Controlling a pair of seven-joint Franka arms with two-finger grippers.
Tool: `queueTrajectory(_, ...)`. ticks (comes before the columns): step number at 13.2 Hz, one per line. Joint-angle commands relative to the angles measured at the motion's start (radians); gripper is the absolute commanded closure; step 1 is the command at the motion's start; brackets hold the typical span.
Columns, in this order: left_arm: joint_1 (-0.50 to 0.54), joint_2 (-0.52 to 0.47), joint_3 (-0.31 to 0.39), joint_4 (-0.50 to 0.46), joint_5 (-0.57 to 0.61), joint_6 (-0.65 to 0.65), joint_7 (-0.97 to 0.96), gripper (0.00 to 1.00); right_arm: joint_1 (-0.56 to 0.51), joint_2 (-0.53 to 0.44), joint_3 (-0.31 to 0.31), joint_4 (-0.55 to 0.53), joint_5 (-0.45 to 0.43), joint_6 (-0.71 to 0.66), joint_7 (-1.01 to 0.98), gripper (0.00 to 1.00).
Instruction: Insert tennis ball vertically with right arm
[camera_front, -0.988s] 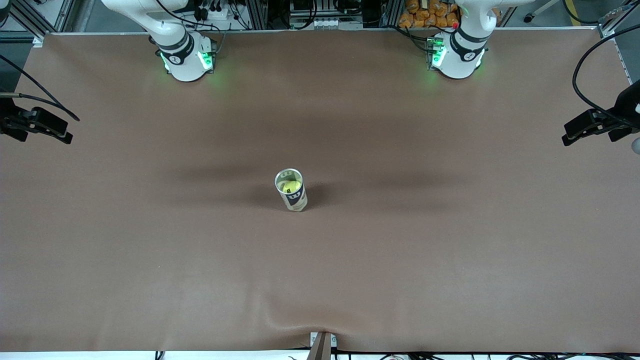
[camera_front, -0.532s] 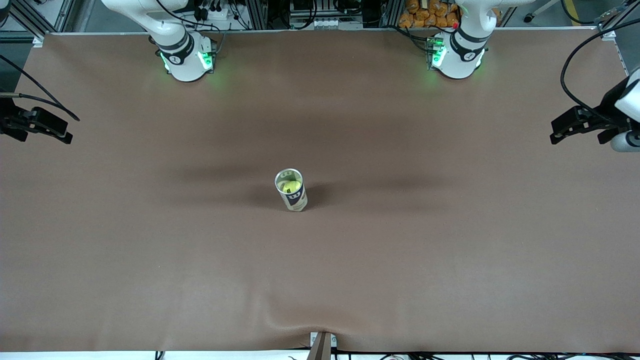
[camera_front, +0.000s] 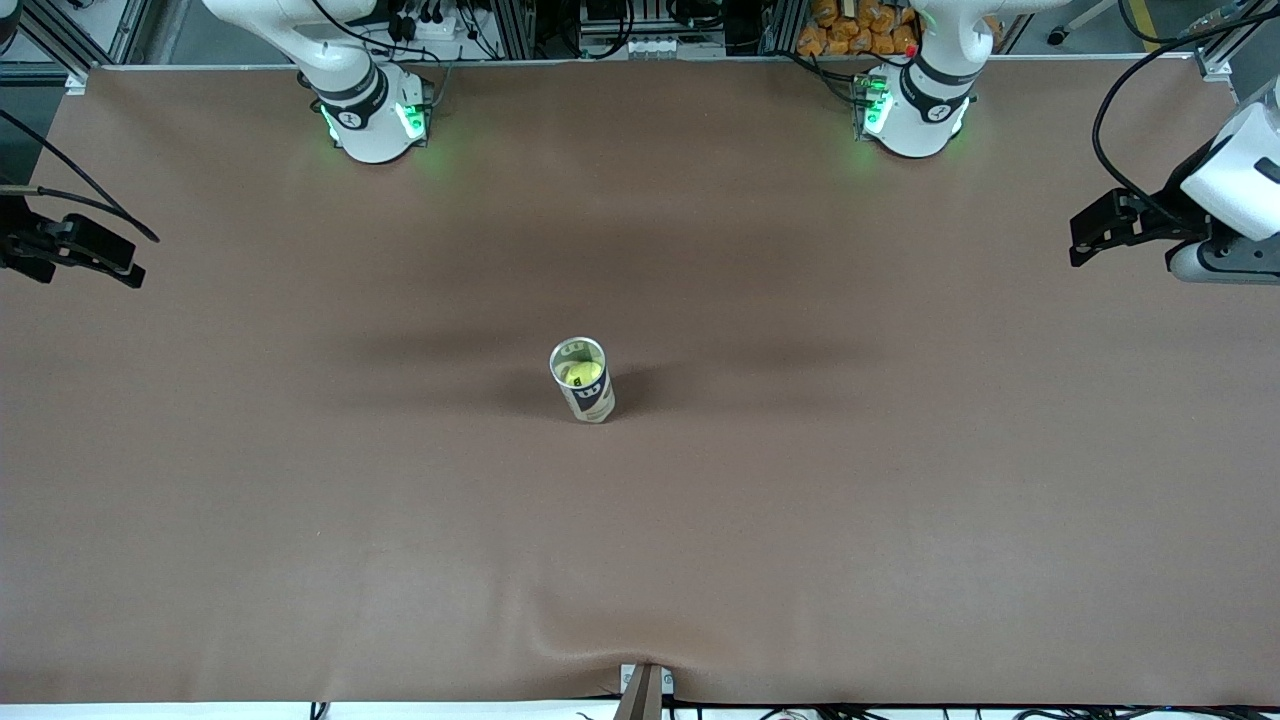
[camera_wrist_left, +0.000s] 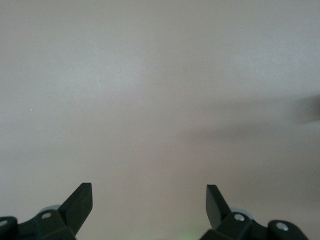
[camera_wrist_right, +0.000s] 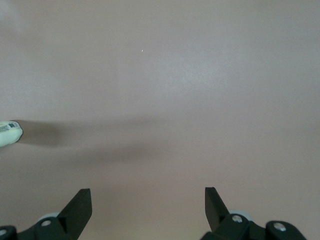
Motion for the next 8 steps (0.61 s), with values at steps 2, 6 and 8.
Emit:
queueTrajectory(2,0.005,-0.029,-0.001,-0.018,-0.017,-0.005,0.003,0.0,-0.011,-0.018,0.007,-0.009,-0.001,-0.004,-0.015,0.0)
queueTrajectory(6,0.005,-0.034,-0.014,-0.016,-0.02,-0.007,-0.077,0.0,-0.011,-0.018,0.007,-0.009,-0.001,-0.006,-0.015,0.0)
queueTrajectory(8,0.007,-0.041,-0.017,-0.018,-0.022,-0.02,-0.083,0.0,-0.011,-0.019,0.009,-0.009,-0.001,-0.007,-0.015,0.0)
